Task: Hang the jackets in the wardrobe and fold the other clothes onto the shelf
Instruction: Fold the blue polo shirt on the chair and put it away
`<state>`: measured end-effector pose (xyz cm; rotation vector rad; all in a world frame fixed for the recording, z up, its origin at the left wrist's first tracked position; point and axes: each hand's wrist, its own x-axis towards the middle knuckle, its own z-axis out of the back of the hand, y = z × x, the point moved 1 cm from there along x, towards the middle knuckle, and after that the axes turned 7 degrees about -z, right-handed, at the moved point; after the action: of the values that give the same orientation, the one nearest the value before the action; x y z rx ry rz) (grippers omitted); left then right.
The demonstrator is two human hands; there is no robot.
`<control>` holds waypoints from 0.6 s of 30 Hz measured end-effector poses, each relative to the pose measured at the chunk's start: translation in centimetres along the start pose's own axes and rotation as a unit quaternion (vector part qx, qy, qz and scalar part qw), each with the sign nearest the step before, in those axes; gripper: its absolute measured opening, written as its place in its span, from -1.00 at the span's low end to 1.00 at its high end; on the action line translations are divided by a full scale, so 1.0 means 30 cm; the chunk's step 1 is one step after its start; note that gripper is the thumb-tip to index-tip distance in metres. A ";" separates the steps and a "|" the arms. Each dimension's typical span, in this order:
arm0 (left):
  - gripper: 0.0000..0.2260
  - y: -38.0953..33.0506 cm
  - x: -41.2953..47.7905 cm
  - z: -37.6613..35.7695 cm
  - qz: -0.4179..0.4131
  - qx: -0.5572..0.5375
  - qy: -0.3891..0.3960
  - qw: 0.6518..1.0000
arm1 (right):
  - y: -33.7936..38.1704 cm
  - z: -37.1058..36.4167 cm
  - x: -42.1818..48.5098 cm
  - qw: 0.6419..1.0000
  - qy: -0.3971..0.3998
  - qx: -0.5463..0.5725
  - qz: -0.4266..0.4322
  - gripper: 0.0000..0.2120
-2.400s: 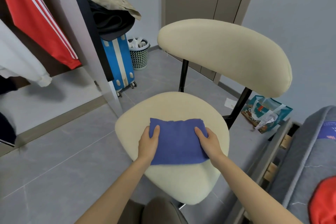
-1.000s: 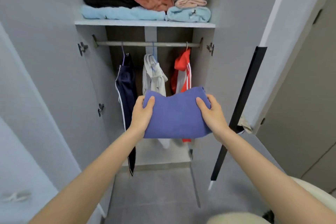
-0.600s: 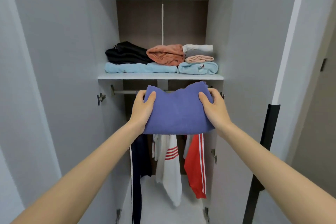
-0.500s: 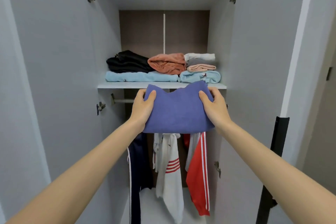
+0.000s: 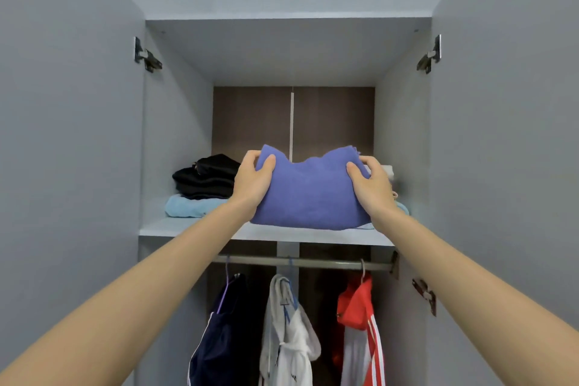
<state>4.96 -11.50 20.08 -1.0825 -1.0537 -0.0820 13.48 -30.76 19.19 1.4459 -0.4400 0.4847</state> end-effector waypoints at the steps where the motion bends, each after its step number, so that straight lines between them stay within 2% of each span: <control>1: -0.84 0.019 0.045 -0.018 -0.007 0.002 0.002 1.000 | -0.003 -0.008 0.044 1.000 0.000 -0.002 0.006 -0.80; 5: -0.85 0.103 0.233 -0.104 -0.036 -0.006 0.005 0.999 | -0.019 -0.030 0.225 0.999 -0.014 -0.010 0.043 -0.84; 10: -0.89 0.223 0.514 -0.263 -0.084 -0.022 0.046 0.995 | -0.071 -0.040 0.472 0.994 -0.061 -0.056 0.072 -0.91; 18: -0.79 0.396 0.990 -0.599 -0.134 -0.050 0.163 0.976 | -0.145 -0.053 0.825 0.982 -0.176 -0.062 0.040 -0.73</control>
<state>39.08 -6.52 32.67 -0.9701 -0.8976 -0.5182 36.40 -28.25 29.33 1.3984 -0.8000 0.2584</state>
